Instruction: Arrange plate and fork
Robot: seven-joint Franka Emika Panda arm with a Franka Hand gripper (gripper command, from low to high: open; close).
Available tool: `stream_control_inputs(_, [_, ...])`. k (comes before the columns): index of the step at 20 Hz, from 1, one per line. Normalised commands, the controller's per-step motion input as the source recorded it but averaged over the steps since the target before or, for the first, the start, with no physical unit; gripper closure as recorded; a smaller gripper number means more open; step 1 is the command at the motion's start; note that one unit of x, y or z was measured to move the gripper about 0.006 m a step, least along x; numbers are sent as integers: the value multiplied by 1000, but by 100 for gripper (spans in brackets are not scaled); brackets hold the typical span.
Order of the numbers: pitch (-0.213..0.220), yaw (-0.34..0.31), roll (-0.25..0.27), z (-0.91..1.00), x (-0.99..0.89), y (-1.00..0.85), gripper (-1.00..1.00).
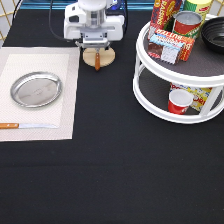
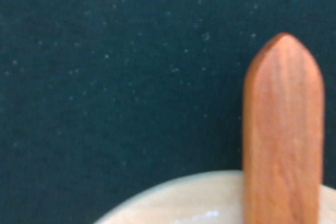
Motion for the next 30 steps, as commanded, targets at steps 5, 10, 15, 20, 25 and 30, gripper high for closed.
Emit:
stream_control_inputs(5, [24, 0, 88, -130, 266, 0, -100])
stream_control_inputs(10, [4, -3, 96, -299, -45, -5, -100])
stream_control_inputs(15, [0, -23, 78, -123, -83, -143, -100])
stream_control_inputs(20, [0, -31, 83, -38, 72, -314, 100])
stream_control_inputs(25, [4, -30, 87, -117, 149, -322, 100])
stream_control_inputs(30, [14, -36, 60, -63, 52, -66, 100])
